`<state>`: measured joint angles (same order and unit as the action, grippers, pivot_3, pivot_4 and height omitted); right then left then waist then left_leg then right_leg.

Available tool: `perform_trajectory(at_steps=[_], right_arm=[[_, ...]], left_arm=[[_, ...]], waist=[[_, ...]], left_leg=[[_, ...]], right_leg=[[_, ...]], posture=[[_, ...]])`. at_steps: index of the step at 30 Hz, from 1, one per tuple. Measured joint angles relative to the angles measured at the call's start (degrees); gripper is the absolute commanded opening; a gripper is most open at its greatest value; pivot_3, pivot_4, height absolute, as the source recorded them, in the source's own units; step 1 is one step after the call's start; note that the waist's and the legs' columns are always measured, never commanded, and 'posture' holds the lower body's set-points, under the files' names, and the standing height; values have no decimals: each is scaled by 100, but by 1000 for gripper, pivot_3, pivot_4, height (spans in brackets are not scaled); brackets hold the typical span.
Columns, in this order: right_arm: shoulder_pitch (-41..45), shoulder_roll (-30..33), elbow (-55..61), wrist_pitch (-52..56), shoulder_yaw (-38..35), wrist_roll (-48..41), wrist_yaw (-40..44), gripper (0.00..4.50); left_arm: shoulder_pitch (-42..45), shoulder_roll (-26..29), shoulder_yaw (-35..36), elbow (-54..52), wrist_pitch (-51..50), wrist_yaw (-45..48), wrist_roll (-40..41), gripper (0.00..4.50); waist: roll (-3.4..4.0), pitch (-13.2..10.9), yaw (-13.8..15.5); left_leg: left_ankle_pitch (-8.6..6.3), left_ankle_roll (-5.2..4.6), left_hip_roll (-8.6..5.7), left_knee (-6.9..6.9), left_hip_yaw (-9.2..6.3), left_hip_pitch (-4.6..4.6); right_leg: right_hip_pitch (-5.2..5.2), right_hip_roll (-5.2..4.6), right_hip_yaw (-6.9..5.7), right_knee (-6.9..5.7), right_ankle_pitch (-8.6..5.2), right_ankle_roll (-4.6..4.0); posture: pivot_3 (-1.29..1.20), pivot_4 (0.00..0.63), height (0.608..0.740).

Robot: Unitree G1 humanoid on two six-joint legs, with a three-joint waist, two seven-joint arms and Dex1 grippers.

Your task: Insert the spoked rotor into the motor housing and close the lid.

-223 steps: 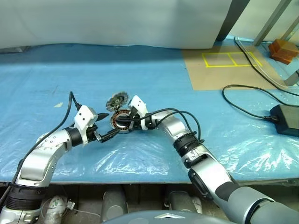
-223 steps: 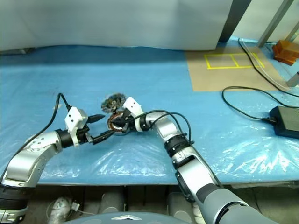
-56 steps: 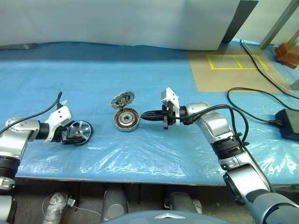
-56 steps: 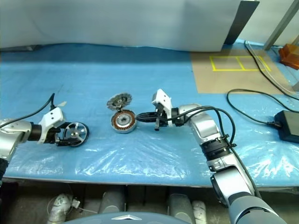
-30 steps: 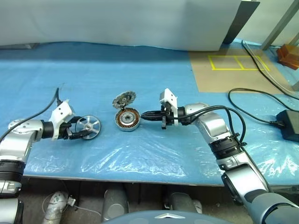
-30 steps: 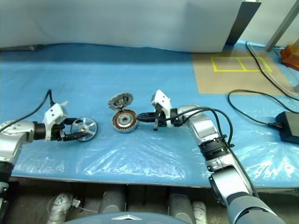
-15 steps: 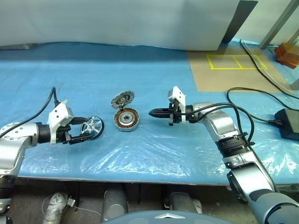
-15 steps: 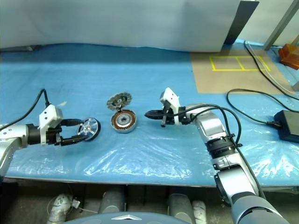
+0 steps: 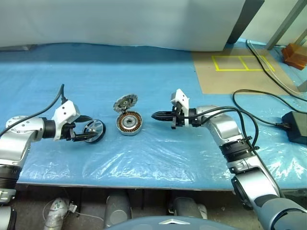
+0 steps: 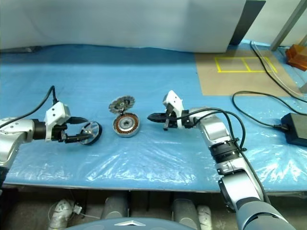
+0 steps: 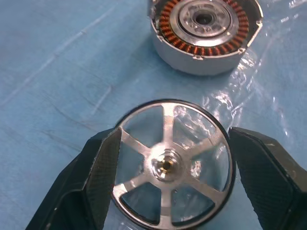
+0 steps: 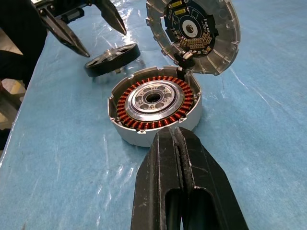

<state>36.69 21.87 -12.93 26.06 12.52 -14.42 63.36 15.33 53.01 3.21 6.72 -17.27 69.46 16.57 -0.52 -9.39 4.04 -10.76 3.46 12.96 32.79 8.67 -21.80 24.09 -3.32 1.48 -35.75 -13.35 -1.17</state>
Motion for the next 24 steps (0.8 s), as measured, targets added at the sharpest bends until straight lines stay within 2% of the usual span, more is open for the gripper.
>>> perform_trajectory(at_steps=[2, 5, 6, 15, 24], right_arm=[[-25, 10, 5, 0, 0, 1, -11, 0], [-87, 23, 12, 0, 0, 6, -55, 0], [-105, 23, 14, 0, 0, 8, -65, 0], [-124, -3, 20, -6, 58, 87, -95, 0], [-124, -7, 20, -23, 76, 123, -112, 0]], left_arm=[[4, 1, 0, 41, 25, 14, -7, 3741], [37, 10, 0, 190, 128, 7, -69, 3163], [57, 10, 0, 214, 135, -1, -99, 2849], [282, -206, -134, 358, 88, -90, -204, 2849], [262, -185, -314, 650, 354, -95, -459, 2849]], waist=[[0, 0, 0], [0, 0, 0], [0, 0, 0], [0, 0, -1], [0, 0, -2]], left_leg=[[0, 0, 0, 1, 0, 2], [0, 0, 0, 3, 0, 1], [0, 0, 0, 3, 0, 1], [0, 0, 0, 2, 0, 1], [0, 0, 0, 2, -1, 3]], right_leg=[[0, 0, 0, -3, -2, -3], [0, 0, 1, -3, -2, -3], [0, 0, 1, -3, -2, -3], [0, 1, 1, -3, 1, 1], [0, 1, 1, -4, 1, 1]], posture=[[0, 150, 740], [0, 150, 740], [0, 150, 740], [0, 150, 740], [0, 150, 740]])
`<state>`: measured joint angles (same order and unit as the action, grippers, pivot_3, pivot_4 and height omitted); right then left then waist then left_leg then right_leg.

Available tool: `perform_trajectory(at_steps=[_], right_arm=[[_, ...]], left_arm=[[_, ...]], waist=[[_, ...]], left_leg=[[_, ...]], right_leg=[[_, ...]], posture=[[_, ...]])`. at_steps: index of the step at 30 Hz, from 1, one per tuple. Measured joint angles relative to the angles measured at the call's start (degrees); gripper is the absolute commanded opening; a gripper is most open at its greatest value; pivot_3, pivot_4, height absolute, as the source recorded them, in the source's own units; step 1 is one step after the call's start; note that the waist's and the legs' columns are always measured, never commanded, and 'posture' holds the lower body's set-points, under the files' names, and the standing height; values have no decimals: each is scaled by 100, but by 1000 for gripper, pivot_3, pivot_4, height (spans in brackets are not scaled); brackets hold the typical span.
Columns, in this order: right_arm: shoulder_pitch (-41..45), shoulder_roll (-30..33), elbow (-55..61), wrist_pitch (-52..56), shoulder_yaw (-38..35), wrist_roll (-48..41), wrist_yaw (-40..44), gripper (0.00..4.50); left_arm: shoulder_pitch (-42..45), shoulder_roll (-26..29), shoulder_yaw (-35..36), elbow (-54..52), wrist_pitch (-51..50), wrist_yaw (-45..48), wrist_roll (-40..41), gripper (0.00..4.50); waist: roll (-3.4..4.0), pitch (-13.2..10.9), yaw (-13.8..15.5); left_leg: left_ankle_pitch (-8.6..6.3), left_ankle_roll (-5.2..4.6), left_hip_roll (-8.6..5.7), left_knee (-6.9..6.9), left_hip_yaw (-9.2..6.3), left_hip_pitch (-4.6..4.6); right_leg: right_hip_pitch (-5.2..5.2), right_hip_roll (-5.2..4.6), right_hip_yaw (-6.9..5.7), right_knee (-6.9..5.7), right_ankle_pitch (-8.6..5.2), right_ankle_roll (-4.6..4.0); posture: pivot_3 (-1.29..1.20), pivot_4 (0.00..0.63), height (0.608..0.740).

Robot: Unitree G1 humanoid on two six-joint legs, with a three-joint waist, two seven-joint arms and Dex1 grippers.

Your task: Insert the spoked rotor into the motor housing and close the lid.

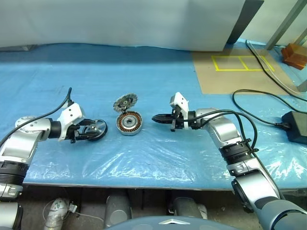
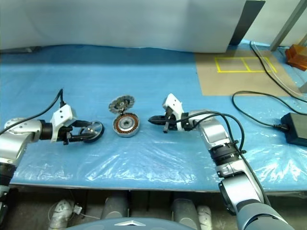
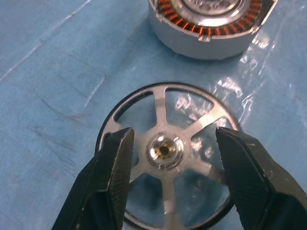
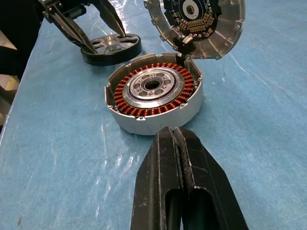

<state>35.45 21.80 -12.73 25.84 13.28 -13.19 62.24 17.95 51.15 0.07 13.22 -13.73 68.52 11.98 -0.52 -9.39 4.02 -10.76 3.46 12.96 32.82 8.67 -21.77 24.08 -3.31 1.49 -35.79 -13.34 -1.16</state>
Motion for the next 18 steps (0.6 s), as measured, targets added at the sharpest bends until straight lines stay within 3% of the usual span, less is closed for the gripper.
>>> perform_trajectory(at_steps=[13, 18], right_arm=[[-27, -9, 0, -30, 0, 39, -87, 0], [-36, -10, 0, -30, 0, 48, -122, 0]], left_arm=[[-17, -106, -64, 0, 5, 11, -53, 2849], [-34, -80, -54, -77, 55, 74, -76, 1673]], waist=[[0, 0, 2], [3, 2, 3]], left_leg=[[0, 0, -1, 0, 0, 1], [0, 0, -3, 0, 0, 5]], right_leg=[[-1, -2, 1, -1, -2, -4], [-5, -4, 1, 0, -3, -5]], posture=[[0, 150, 740], [0, 150, 740]])
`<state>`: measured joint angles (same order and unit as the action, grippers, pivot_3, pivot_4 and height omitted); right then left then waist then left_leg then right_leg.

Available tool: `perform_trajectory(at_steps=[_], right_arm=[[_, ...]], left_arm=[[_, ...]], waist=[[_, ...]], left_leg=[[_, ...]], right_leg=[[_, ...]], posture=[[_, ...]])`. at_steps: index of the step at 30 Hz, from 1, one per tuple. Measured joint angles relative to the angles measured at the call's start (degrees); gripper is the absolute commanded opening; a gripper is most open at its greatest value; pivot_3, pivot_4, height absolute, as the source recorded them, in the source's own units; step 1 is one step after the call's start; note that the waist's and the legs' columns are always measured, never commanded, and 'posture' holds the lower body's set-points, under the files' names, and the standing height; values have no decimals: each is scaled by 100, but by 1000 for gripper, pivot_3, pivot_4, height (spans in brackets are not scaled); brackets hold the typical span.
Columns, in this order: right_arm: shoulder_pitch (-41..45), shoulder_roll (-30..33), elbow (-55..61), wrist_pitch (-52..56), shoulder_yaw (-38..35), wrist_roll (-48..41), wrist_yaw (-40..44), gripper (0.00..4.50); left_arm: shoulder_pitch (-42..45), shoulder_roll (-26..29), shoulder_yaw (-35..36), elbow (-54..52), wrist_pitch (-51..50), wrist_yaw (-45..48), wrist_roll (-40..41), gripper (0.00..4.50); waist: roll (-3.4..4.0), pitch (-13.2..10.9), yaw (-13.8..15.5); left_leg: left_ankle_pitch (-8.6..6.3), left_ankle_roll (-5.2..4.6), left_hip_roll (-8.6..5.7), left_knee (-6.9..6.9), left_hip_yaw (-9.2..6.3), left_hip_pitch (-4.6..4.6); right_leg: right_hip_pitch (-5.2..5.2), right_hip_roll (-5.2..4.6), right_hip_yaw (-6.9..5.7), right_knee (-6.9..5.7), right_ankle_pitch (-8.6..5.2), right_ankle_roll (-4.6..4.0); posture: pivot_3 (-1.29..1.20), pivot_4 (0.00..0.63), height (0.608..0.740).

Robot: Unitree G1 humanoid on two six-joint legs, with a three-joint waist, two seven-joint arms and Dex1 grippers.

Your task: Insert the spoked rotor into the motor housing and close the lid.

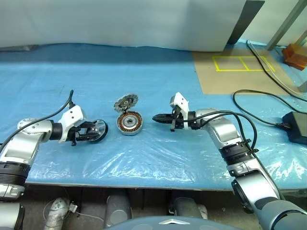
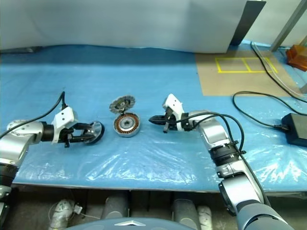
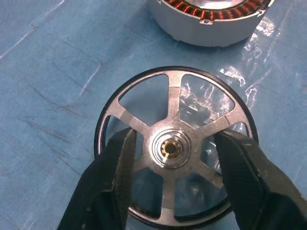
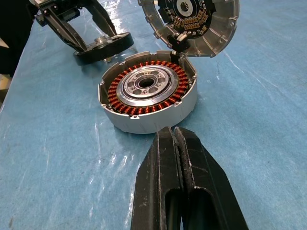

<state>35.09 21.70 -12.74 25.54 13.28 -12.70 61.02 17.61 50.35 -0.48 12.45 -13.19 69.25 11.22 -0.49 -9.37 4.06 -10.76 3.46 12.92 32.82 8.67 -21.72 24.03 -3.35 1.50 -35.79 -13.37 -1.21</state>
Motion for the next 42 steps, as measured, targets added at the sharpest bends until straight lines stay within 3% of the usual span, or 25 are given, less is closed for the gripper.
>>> perform_trajectory(at_steps=[2, 17, 28, 35, 42], right_arm=[[-11, -3, 0, 0, 0, 1, -6, 0], [-11, -68, -1, -14, 1, 27, -67, 0], [60, -71, -189, -14, -140, -2, -63, 0], [62, -61, -229, -52, -151, 4, -68, 0], [60, -19, -228, -53, -134, 41, -72, 0]], left_arm=[[-1, 19, 15, 0, 46, -32, -26, 1332], [-210, 41, 67, -314, 58, -87, -29, 1332], [-482, -24, 194, -2038, -633, -40, 814, 1332], [-181, -766, 88, -2291, -891, -633, 993, 1332], [-106, -1500, -32, -1841, -501, -1082, 881, 1332]], waist=[[11, 6, 14], [23, 13, -4], [16, 10, -8], [18, 9, -10], [18, 9, -14]], left_leg=[[0, 0, -3, -1, 0, 8], [0, 0, -3, -7, 6, 29], [0, 0, 1, -6, 3, -1], [0, 0, 0, -2, 3, -2], [0, 0, 0, -2, 3, -4]], right_leg=[[-9, -3, 0, 0, -7, -12], [-23, -2, 9, 6, -10, -16], [3, 2, 4, 8, -9, -15], [2, 2, 5, 7, -6, -9], [4, 4, 5, 7, 3, 5]], posture=[[0, 150, 740], [0, 150, 740], [0, 150, 740], [0, 150, 740], [0, 150, 740]])
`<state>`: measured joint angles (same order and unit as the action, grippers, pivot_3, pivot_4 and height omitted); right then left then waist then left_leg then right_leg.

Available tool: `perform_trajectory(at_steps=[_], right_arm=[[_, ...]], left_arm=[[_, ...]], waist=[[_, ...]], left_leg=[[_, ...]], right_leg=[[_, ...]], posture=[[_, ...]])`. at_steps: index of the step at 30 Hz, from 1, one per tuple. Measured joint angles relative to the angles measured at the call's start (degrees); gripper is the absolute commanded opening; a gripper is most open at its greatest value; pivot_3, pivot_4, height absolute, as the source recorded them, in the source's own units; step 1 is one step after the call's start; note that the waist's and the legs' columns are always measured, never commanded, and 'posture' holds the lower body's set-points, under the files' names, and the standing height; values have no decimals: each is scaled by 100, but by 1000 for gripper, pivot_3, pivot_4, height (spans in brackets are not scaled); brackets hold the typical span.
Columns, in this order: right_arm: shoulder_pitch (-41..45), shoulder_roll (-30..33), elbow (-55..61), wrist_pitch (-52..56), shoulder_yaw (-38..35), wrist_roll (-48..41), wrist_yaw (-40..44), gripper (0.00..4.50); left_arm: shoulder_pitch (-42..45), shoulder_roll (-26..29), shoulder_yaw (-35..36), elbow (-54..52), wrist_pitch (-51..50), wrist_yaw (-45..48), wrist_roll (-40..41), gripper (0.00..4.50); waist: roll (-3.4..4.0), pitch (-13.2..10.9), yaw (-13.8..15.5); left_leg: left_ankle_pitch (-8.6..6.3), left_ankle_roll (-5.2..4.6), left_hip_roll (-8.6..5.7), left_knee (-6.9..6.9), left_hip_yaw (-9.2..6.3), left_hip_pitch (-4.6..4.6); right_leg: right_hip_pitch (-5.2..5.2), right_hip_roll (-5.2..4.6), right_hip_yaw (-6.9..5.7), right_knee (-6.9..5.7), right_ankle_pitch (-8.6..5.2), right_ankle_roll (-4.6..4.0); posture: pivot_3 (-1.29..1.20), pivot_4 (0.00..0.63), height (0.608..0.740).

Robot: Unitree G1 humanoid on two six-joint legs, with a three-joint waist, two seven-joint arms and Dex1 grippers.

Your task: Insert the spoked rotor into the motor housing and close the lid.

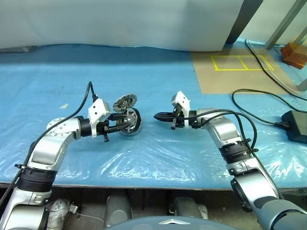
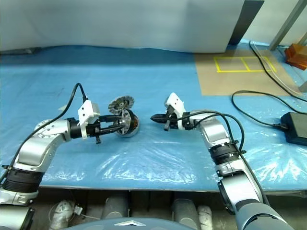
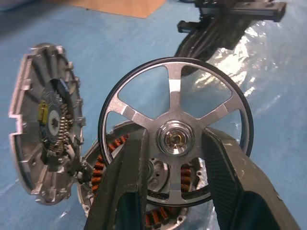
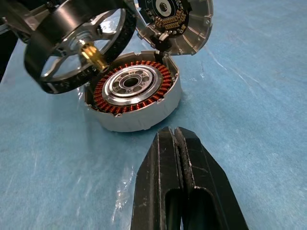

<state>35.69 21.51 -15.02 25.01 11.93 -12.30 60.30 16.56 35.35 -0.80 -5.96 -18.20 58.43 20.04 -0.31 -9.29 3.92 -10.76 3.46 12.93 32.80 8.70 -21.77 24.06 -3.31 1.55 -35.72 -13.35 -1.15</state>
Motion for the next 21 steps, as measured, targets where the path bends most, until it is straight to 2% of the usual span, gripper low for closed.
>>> perform_trajectory(at_steps=[5, 14, 21], right_arm=[[-39, 63, 41, 5, -1, 0, -31, 0], [-94, 67, 117, 32, 5, 0, -42, 0], [-95, 65, 117, 28, 11, 28, -48, 0]], left_arm=[[-212, -103, 8, 175, 305, -108, -36, 1332], [-71, -114, 48, 562, 527, -301, -179, 1332], [-23, 51, 13, 528, 520, -251, -336, 1332]], waist=[[-1, 0, 3], [-1, 0, 2], [-1, 0, -12]], left_leg=[[0, 0, 1, -2, -1, 1], [0, 0, -1, 3, -1, 2], [0, 0, 0, 1, 0, 3]], right_leg=[[0, 1, -2, 0, 0, 0], [0, -1, 1, -2, 0, 0], [0, 0, 2, -1, 0, 0]], posture=[[0, 150, 740], [0, 150, 740], [0, 150, 740]])
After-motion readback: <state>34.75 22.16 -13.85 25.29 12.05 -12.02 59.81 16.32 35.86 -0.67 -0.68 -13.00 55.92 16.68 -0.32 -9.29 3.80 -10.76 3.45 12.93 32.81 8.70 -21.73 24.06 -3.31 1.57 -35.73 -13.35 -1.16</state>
